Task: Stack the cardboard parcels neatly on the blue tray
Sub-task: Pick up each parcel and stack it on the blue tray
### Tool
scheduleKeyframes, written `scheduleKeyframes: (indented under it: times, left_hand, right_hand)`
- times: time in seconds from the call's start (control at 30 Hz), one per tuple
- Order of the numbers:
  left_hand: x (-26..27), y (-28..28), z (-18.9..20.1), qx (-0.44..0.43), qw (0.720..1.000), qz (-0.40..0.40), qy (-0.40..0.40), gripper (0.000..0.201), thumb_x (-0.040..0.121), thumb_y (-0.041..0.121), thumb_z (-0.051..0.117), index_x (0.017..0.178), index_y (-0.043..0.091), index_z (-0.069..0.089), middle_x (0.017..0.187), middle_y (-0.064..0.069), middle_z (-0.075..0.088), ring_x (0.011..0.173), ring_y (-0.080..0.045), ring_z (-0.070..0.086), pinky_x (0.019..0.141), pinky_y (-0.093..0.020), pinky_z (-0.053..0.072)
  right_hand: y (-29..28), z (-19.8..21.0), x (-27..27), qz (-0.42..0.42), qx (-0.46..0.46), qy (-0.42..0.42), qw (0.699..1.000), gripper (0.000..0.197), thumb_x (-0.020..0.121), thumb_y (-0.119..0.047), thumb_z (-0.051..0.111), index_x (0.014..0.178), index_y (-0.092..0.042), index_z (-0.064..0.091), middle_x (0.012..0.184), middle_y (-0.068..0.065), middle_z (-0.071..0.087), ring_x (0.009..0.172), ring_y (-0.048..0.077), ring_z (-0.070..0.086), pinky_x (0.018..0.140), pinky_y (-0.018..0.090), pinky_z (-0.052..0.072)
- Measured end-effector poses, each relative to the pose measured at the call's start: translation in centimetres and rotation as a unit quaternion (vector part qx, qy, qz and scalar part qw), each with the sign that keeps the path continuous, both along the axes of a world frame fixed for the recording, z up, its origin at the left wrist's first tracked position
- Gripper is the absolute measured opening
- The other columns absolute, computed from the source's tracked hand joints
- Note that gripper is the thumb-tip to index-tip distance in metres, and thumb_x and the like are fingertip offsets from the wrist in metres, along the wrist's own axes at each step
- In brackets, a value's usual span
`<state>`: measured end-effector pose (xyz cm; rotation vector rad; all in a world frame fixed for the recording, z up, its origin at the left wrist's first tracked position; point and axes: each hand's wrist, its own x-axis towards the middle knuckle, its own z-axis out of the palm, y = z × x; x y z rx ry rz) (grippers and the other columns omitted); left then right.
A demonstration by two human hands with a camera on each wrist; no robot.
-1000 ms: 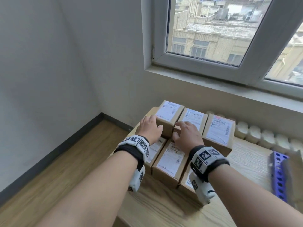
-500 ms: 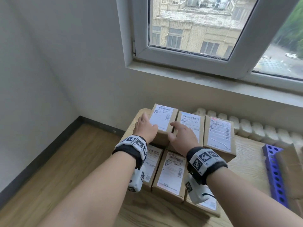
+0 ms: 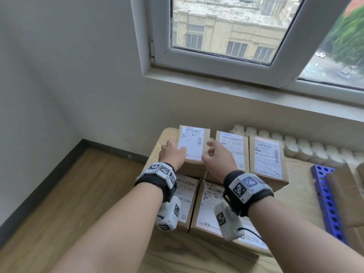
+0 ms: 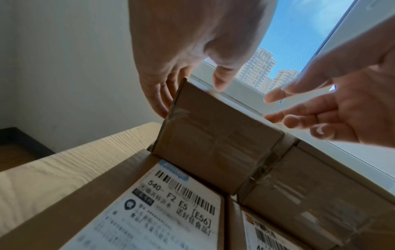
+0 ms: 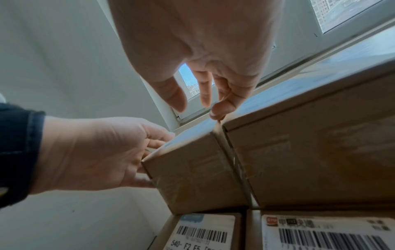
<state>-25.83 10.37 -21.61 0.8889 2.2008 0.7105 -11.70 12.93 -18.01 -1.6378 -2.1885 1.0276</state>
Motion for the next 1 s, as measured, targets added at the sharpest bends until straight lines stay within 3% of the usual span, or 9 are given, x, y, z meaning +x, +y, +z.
scheduleKeyframes:
  times: [0.07, 0.13, 0.2, 0.3, 0.43, 0.57, 0.73, 0.83, 1.0]
  left_hand:
    - [-0.4, -0.3, -0.3, -0.022, 1.0, 0.0, 0.003, 0.048, 0.094, 0.036, 0.044, 0.137, 0.013, 0.045, 0.14, -0.015, 0.045, 0.123, -0.034, 0.047, 0.104, -0.042, 0.04]
    - [-0.7, -0.5, -0.4, -0.036, 0.999, -0.004, 0.0, 0.047, 0.095, 0.037, 0.042, 0.135, 0.012, 0.047, 0.139, -0.017, 0.042, 0.123, -0.035, 0.046, 0.104, -0.041, 0.039]
    - [-0.9, -0.6, -0.6, -0.039, 0.999, -0.004, -0.005, 0.048, 0.096, 0.037, 0.041, 0.137, 0.013, 0.046, 0.14, -0.018, 0.04, 0.124, -0.036, 0.044, 0.106, -0.042, 0.038]
    - [-1.0, -1.1, -0.7, -0.032, 0.999, 0.003, -0.015, 0.049, 0.096, 0.036, 0.04, 0.14, 0.014, 0.045, 0.14, -0.018, 0.04, 0.126, -0.036, 0.043, 0.107, -0.042, 0.037]
    - [-1.2, -2.5, -0.4, -0.012, 1.0, 0.02, -0.019, 0.051, 0.096, 0.032, 0.039, 0.144, 0.016, 0.04, 0.139, -0.016, 0.042, 0.127, -0.035, 0.041, 0.108, -0.044, 0.036]
    - [-2.1, -3.4, 0.3, 0.04, 0.997, 0.067, -0.026, 0.04, 0.095, 0.03, 0.041, 0.128, 0.008, 0.049, 0.127, -0.013, 0.051, 0.113, -0.031, 0.05, 0.095, -0.039, 0.043]
    - [-2.3, -4.1, 1.8, 0.135, 0.983, 0.11, -0.065, 0.028, 0.097, 0.031, 0.043, 0.109, 0.007, 0.045, 0.101, -0.007, 0.053, 0.091, -0.025, 0.05, 0.073, -0.032, 0.036]
    - [-2.4, -4.6, 2.5, 0.169, 0.967, 0.117, -0.15, 0.045, 0.089, 0.045, 0.046, 0.109, 0.005, 0.047, 0.088, 0.001, 0.047, 0.094, -0.026, 0.052, 0.082, -0.036, 0.043]
    - [-2.0, -5.7, 3.4, 0.185, 0.948, 0.091, -0.244, 0.066, 0.062, 0.065, 0.053, 0.103, 0.014, 0.049, 0.097, -0.005, 0.056, 0.101, -0.03, 0.061, 0.095, -0.054, 0.048]
  right_hand:
    - [0.0, -0.2, -0.4, 0.002, -0.014, -0.022, 1.0, 0.041, 0.094, -0.014, 0.05, 0.135, -0.011, 0.049, 0.128, 0.009, 0.057, 0.114, 0.023, 0.056, 0.094, 0.032, 0.048]
    - [0.2, -0.5, -0.8, -0.002, -0.017, -0.048, 0.999, 0.01, 0.092, -0.012, 0.048, 0.101, -0.013, 0.053, 0.105, 0.01, 0.055, 0.085, 0.02, 0.053, 0.066, 0.024, 0.041]
    - [0.1, -0.7, -1.2, -0.014, -0.011, -0.065, 0.998, 0.006, 0.092, -0.013, 0.046, 0.087, -0.012, 0.043, 0.091, 0.007, 0.047, 0.071, 0.018, 0.043, 0.055, 0.024, 0.03]
    - [-0.1, -0.9, -1.5, -0.02, -0.006, -0.07, 0.997, 0.008, 0.093, -0.015, 0.047, 0.097, -0.009, 0.049, 0.084, 0.003, 0.048, 0.08, 0.023, 0.048, 0.067, 0.031, 0.041]
    - [-1.1, -0.5, -1.7, -0.015, -0.007, -0.045, 0.999, 0.034, 0.095, -0.017, 0.049, 0.125, -0.002, 0.058, 0.118, 0.013, 0.063, 0.102, 0.029, 0.061, 0.09, 0.04, 0.051]
    - [-2.2, 0.2, -1.9, -0.028, -0.01, 0.004, 1.0, 0.036, 0.097, -0.022, 0.05, 0.131, -0.011, 0.051, 0.115, 0.01, 0.063, 0.097, 0.025, 0.062, 0.083, 0.038, 0.051]
    - [-3.4, 1.0, -2.1, -0.08, 0.018, 0.068, 0.994, 0.022, 0.095, -0.022, 0.051, 0.116, -0.014, 0.05, 0.089, 0.0, 0.06, 0.079, 0.018, 0.059, 0.078, 0.04, 0.052]
    - [-4.2, 1.4, -1.6, -0.1, 0.025, 0.098, 0.99, 0.016, 0.097, -0.026, 0.05, 0.11, -0.016, 0.051, 0.086, -0.004, 0.058, 0.076, 0.013, 0.057, 0.078, 0.04, 0.053]
    - [-6.0, 1.7, -0.4, -0.124, 0.031, 0.137, 0.982, 0.02, 0.099, -0.034, 0.048, 0.107, -0.016, 0.052, 0.089, -0.004, 0.06, 0.082, 0.016, 0.06, 0.081, 0.042, 0.055]
